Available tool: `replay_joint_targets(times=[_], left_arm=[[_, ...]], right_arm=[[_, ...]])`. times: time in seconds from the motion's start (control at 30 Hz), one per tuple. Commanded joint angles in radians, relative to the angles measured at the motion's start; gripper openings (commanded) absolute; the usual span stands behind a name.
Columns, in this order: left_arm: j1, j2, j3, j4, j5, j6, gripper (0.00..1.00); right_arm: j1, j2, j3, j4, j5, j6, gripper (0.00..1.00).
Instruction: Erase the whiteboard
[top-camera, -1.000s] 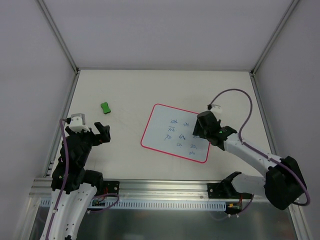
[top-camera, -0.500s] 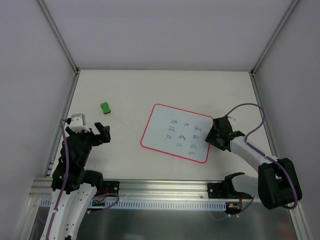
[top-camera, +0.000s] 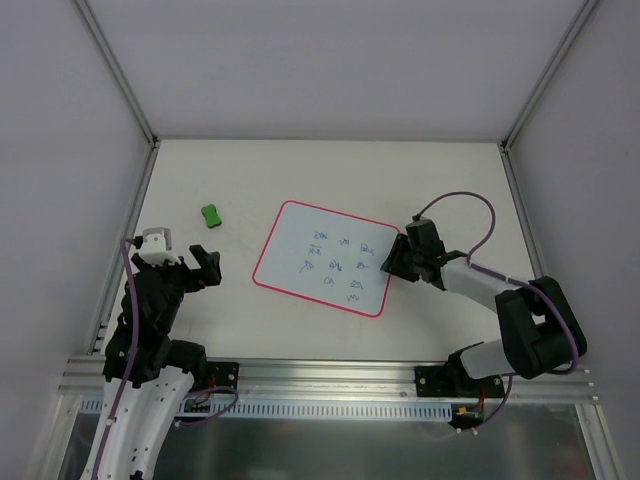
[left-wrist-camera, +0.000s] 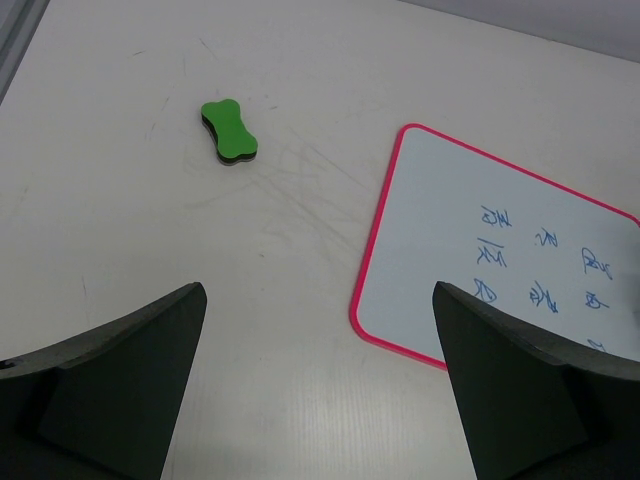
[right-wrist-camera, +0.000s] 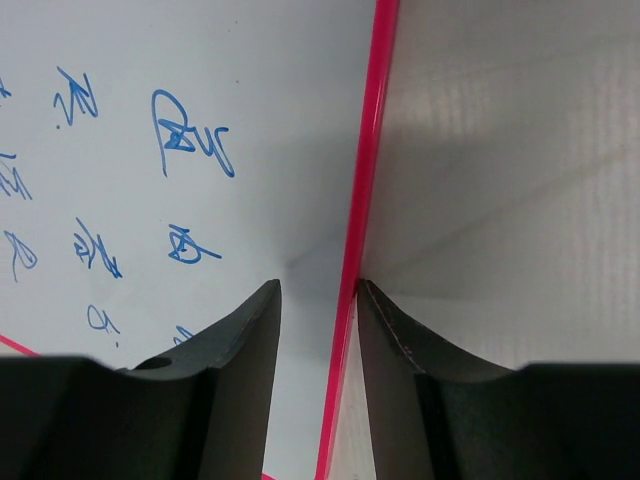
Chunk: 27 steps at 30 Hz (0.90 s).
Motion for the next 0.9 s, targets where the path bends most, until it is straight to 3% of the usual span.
replay_joint_targets(times=[0.0,0.13,0.33,0.57,0.87], left_arm=[[-0.01,0.013,-0.004,0.033,-0.016,-0.011,0.99],[-0.01,0.055,0.004,0.033,-0.027,-0.037,0.99],[-0.01,0.239,0.073,0.035,-0.03,-0.089,0.99],[-0.003,0.6,0.266,0.036,-0.075,-0.157,0.99],[0.143,1.034,0.49,0.046,-0.072,-0.212,0.99]], right_arm=[[0.016,0.044,0.01,0.004,-0.056,0.01,0.4],[0.022,0.055,0.01,0.004,-0.018,0.012,0.36],[0.025,0.08,-0.001,0.004,-0.019,0.022,0.29],[0.03,0.074,-0.04,0.041,0.016,0.074,0.13],[0.033,0.055,-0.044,0.04,0.051,0.093,0.08]])
